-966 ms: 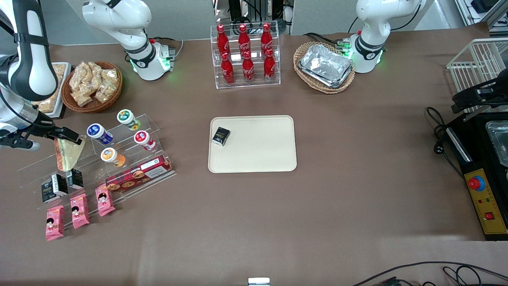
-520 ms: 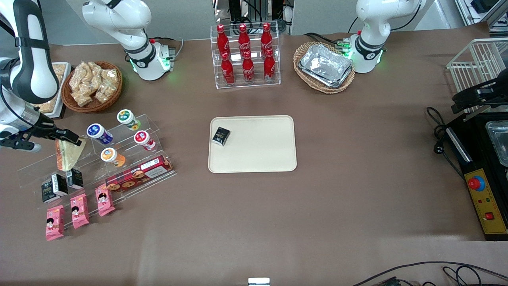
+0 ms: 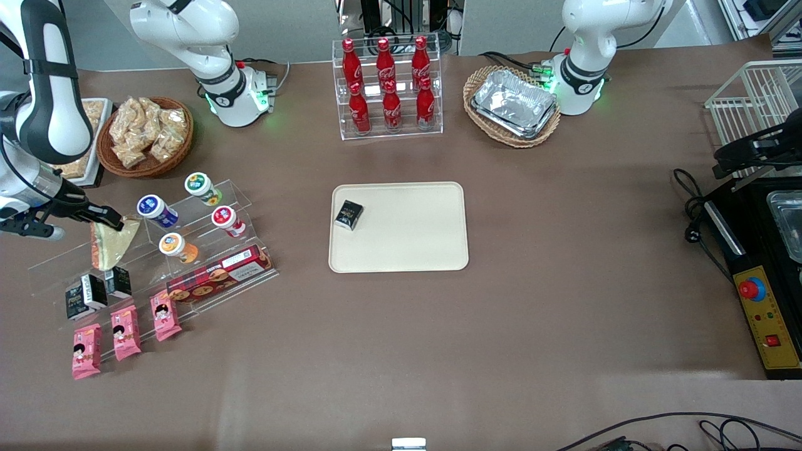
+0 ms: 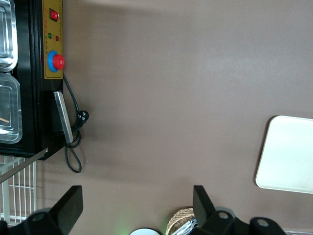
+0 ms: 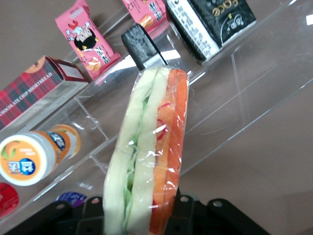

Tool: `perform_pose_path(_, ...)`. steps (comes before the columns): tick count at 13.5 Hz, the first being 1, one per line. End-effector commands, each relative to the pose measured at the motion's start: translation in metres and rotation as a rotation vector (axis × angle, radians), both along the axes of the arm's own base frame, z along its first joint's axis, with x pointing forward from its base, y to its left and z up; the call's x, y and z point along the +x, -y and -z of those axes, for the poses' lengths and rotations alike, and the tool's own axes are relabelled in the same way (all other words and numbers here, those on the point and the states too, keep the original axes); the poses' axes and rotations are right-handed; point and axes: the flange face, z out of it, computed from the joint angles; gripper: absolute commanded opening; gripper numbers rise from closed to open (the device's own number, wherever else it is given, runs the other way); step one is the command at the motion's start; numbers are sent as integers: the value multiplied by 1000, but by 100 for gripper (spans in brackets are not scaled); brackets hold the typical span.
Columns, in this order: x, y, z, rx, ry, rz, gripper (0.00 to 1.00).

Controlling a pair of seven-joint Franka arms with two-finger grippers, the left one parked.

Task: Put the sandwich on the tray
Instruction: 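Close the right gripper on the wrapped sandwich, then lift the sandwich out of the rack and carry it toward the cream tray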

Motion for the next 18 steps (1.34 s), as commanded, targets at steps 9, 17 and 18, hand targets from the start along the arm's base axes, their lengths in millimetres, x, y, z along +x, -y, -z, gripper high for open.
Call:
perform_pose_path(9,37,-26,-181,60,-56,-51,0)
perform_pose_path(17,68,-219,-197,32,-91,234,0)
perform_pose_path(18,70,-244,-193,30,-97,278,0)
